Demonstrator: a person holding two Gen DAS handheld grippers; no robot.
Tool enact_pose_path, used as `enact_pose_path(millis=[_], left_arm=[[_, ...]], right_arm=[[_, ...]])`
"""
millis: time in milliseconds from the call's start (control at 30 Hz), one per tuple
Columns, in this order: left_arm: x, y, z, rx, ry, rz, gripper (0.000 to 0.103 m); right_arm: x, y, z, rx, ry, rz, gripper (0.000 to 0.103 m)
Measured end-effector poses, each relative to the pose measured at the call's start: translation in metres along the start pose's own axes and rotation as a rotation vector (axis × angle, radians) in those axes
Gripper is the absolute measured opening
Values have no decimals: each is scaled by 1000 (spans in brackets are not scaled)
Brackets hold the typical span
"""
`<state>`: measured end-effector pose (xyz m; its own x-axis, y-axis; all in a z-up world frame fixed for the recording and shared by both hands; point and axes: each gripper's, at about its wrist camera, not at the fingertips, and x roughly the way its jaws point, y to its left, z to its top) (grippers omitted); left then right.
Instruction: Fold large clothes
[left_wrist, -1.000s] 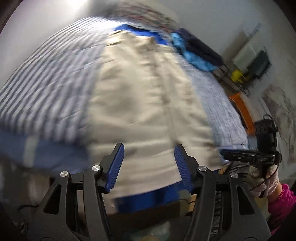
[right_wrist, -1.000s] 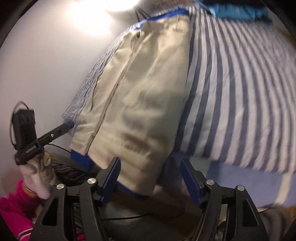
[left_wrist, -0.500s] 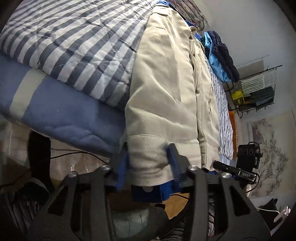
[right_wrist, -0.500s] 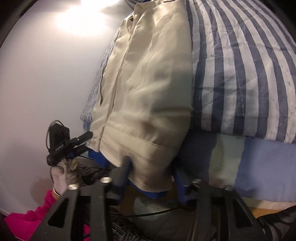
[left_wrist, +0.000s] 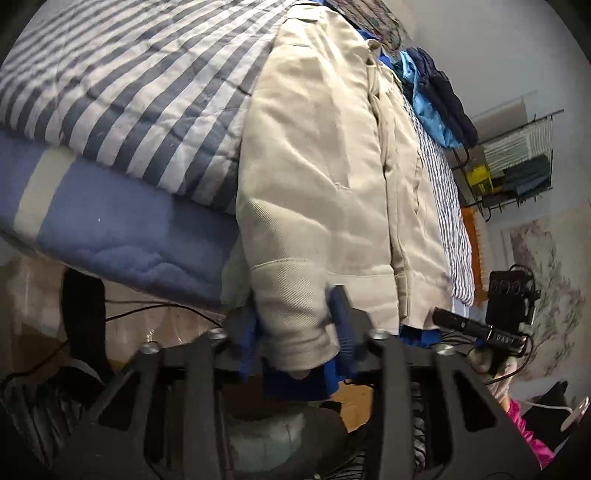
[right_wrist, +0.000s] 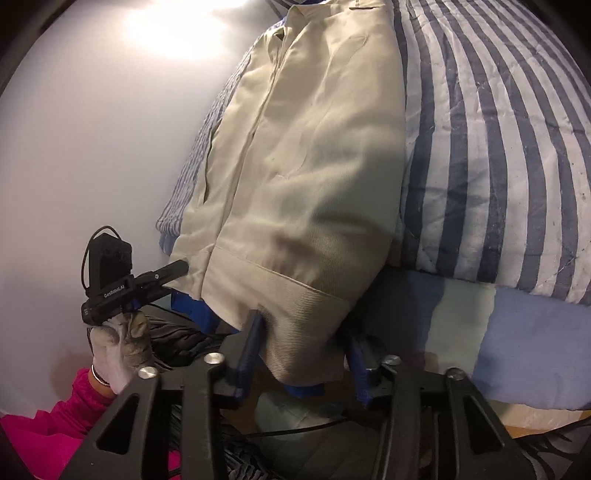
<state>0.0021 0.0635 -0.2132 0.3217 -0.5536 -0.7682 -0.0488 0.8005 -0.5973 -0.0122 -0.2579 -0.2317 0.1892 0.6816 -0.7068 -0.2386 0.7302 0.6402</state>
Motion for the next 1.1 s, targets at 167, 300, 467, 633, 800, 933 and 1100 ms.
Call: enact_pose_path(millis=[167,300,467,633,800,933,1100], left_arm=[[-14,-8,1,-6,-34,-39,19],[-28,-20,5,12,-62,-56,17],[-46,-45,14,66,-99,-86,15],[-61,-53,32,58,-132,-130,13],[-68,-56,57,25,-158,-165,10],[-71,-59,84,9,-184,-178,10],[-65,-66,121,10,-212,-172,10]], right_arm=[[-16,11,2,-13,-47,10,16],[-33,19,2,-39,-91,9,13],[-43,31,8,-47,-138,34,12],[-56,31,19,-14,-176,84,11],[-68,32,33,34,-217,116,10],[-75,39,59,40,-251,115,10],[-79,51,94,20,-283,79,9]])
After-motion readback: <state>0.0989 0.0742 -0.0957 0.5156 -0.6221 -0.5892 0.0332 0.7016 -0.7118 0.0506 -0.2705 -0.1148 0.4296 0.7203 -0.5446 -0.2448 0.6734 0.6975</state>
